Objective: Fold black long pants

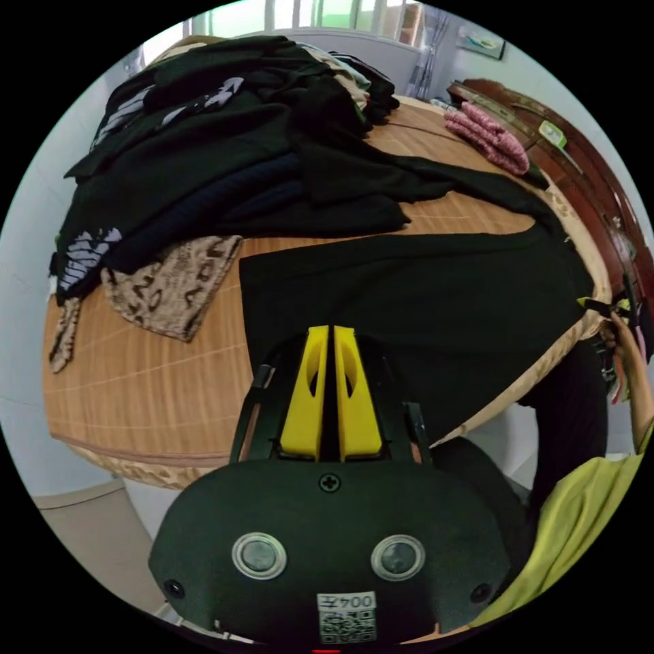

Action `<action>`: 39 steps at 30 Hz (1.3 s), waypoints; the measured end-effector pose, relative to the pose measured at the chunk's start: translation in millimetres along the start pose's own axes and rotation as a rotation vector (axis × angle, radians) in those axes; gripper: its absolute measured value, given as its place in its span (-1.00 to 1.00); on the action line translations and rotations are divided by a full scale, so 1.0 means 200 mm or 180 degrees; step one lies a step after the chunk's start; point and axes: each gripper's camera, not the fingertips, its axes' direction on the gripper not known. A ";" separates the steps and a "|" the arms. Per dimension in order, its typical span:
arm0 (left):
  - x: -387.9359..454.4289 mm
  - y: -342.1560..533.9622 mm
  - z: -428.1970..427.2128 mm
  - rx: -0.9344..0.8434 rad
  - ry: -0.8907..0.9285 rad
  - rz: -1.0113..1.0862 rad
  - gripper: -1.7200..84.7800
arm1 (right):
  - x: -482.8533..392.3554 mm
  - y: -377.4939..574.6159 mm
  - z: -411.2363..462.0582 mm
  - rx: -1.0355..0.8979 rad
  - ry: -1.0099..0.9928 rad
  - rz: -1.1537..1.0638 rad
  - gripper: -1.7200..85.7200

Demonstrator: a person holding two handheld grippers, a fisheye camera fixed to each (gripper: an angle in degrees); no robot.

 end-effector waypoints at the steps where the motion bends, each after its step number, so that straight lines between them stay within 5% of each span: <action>1: -0.01 -0.01 -0.01 -0.0087 -0.0222 0.0078 -0.86 | -0.04 0.01 -0.02 -0.0057 -0.0055 -0.0073 -0.72; 11: -0.09 0.02 -0.11 -0.0197 -0.0618 -0.0174 -0.80 | 0.00 0.02 -0.27 0.0101 -0.0362 -0.0058 -0.75; 19: 0.63 -0.02 -0.32 0.0705 0.0468 0.0517 -0.89 | 0.60 0.05 -0.63 0.0858 0.0030 0.0780 -0.76; 30: 1.23 -0.11 -0.07 0.0360 0.0250 0.0905 -0.96 | 1.03 -0.40 -0.85 0.0915 0.0486 0.0743 -0.74; 39: 1.25 -0.12 -0.09 0.0312 0.0535 0.0518 -0.96 | 1.35 -0.70 -0.87 0.0642 -0.0461 0.0653 -0.73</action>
